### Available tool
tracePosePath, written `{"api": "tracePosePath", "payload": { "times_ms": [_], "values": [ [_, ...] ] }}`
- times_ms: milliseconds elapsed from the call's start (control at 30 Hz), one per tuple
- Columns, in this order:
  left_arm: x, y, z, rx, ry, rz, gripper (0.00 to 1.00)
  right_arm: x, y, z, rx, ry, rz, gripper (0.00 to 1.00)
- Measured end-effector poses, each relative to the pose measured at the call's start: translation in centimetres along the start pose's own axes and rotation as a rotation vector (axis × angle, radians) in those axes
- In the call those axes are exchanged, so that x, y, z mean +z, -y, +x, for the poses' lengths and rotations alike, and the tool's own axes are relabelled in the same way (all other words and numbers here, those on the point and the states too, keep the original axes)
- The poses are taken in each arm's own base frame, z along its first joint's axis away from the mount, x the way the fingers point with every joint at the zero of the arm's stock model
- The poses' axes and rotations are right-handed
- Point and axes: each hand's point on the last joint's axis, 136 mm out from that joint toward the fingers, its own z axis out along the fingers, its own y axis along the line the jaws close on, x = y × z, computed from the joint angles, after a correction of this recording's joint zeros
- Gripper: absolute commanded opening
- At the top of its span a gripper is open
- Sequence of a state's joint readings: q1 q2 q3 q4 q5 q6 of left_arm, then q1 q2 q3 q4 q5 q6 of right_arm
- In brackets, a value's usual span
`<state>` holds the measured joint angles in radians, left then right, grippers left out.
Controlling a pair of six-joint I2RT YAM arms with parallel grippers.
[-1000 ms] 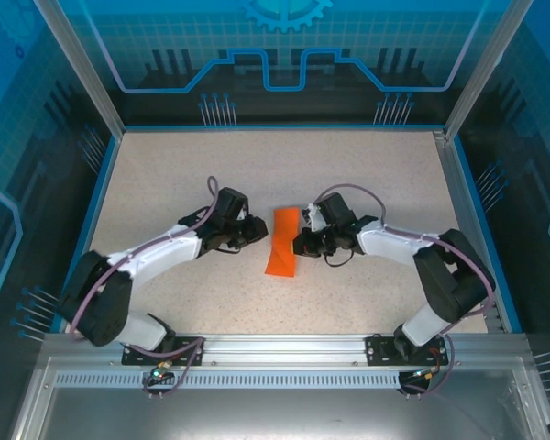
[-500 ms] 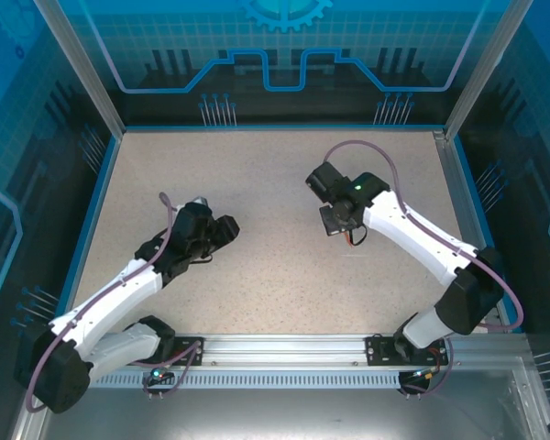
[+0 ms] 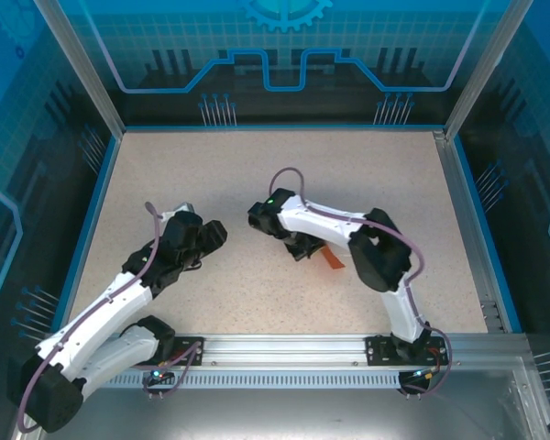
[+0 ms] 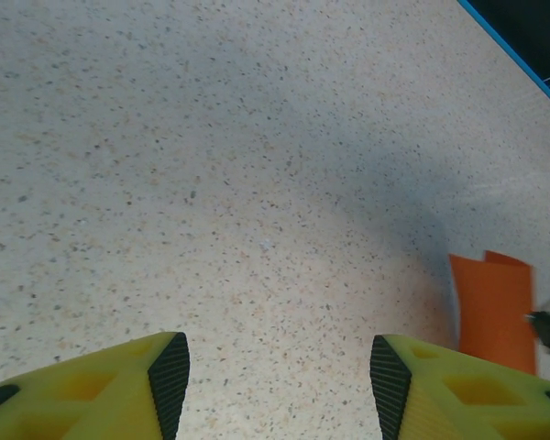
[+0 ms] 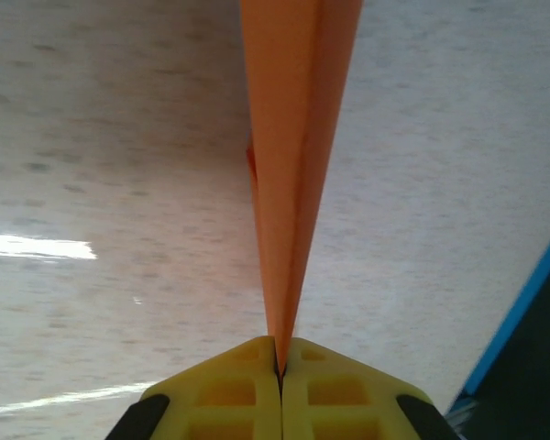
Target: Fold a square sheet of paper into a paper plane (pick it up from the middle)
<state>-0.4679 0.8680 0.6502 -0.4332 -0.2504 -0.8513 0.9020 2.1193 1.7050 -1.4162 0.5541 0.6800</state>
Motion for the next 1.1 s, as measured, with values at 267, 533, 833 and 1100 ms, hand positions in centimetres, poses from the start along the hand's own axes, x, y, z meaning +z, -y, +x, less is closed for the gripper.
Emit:
{"api": "tracePosePath", "payload": {
  "times_ms": [267, 533, 833, 1100],
  "values": [
    [-1.9, -1.5, -0.1, 0.046, 0.013, -0.031, 0.64, -2.5, -7.7, -2.7, 0.021, 0.022, -0.212, 0.27],
    [-1.8, -0.5, 0.7, 0.06, -0.035, 0.023, 0.7, -4.7, -9.9, -0.5, 0.029, 0.08, -0.533, 0.48],
    [5.6, 2.6, 6.6, 0.037, -0.356, 0.07, 0.61, -2.4, -0.8, -2.2, 0.292, 0.187, -0.875, 0.49],
    [10.2, 7.3, 10.6, 0.059, -0.519, 0.097, 0.53, 1.0, -0.4, -4.1, 0.294, 0.155, -1.067, 0.5]
  ]
}}
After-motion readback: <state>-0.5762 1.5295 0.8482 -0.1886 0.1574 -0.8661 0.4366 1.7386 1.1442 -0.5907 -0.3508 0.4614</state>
